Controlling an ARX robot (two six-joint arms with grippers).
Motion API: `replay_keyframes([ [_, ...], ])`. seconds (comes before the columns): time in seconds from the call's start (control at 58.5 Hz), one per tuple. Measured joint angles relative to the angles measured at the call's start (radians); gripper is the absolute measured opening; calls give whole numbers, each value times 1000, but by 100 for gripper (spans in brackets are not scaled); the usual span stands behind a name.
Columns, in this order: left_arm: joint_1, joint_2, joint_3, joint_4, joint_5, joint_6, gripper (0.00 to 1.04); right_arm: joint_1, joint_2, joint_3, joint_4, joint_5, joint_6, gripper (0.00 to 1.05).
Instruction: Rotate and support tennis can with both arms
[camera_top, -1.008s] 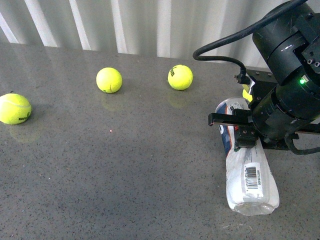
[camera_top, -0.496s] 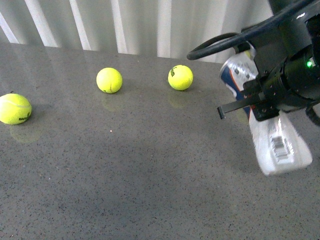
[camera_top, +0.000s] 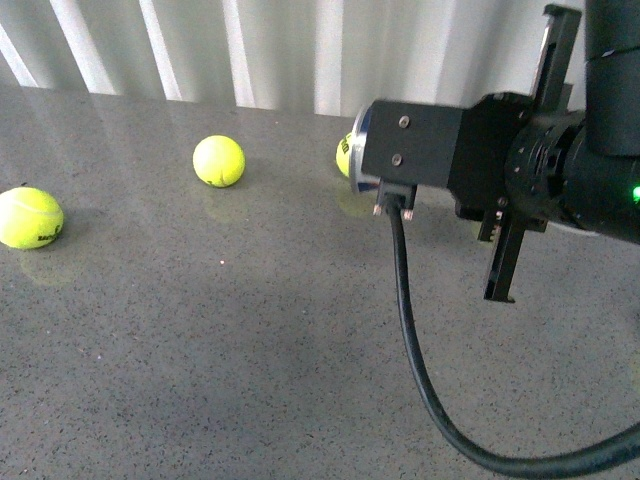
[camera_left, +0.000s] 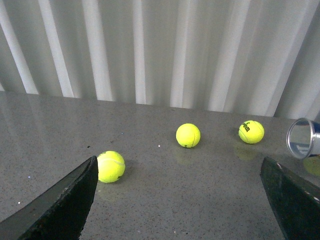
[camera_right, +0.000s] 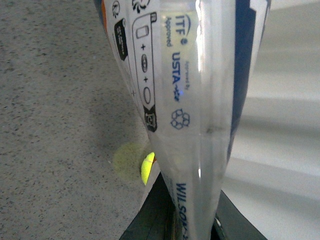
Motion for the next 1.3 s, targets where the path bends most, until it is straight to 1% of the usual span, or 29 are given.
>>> replay_keyframes([
  [0.12, 0, 0, 0, 0, 0, 0, 98, 32, 50, 12, -7, -27, -10, 6],
  [0.273, 0, 0, 0, 0, 0, 0, 98, 78, 122, 76, -27, -61, 16, 6],
  [0.393, 0, 0, 0, 0, 0, 0, 98, 97, 169, 125, -41, -73, 35, 6],
  [0.718, 0, 0, 0, 0, 0, 0, 98, 109, 299, 286, -130, -85, 111, 6],
  [0.991, 0, 0, 0, 0, 0, 0, 98, 121, 338, 298, -162, -79, 142, 6],
  [1.299, 0, 0, 0, 0, 0, 0, 98, 105, 379, 278, -116, -61, 125, 6],
])
